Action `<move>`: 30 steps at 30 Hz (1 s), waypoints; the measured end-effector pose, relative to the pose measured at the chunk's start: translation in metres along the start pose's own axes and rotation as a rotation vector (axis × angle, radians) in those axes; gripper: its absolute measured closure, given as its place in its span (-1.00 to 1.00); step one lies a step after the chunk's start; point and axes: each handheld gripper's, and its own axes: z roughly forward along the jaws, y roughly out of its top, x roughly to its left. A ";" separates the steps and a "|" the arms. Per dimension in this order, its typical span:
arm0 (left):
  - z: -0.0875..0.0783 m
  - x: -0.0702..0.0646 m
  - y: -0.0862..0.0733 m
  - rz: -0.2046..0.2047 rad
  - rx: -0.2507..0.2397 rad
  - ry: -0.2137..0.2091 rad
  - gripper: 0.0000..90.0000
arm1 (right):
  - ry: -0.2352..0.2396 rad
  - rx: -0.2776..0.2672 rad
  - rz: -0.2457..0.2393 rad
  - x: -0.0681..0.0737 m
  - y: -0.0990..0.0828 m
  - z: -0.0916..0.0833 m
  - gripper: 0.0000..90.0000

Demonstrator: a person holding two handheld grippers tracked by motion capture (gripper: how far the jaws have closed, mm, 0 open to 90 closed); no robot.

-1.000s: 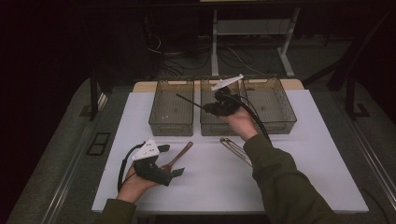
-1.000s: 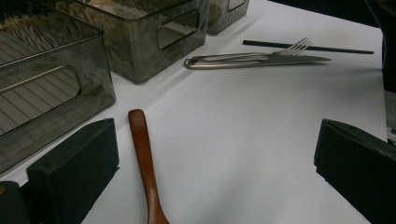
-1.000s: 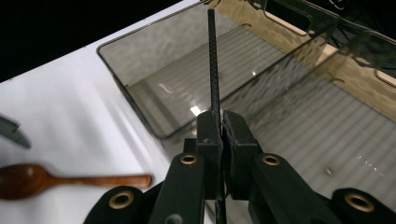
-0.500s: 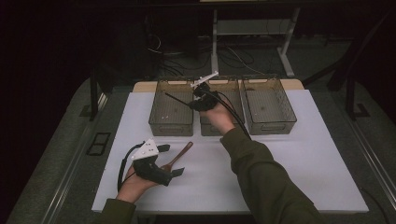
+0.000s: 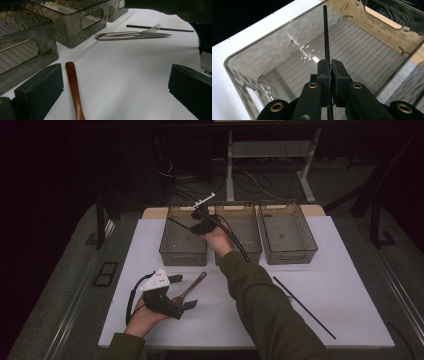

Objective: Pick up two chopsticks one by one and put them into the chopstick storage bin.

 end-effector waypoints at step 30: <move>0.000 0.000 0.000 0.010 0.005 -0.001 -1.00 | 0.069 -0.084 -0.007 -0.004 -0.007 -0.028 -0.04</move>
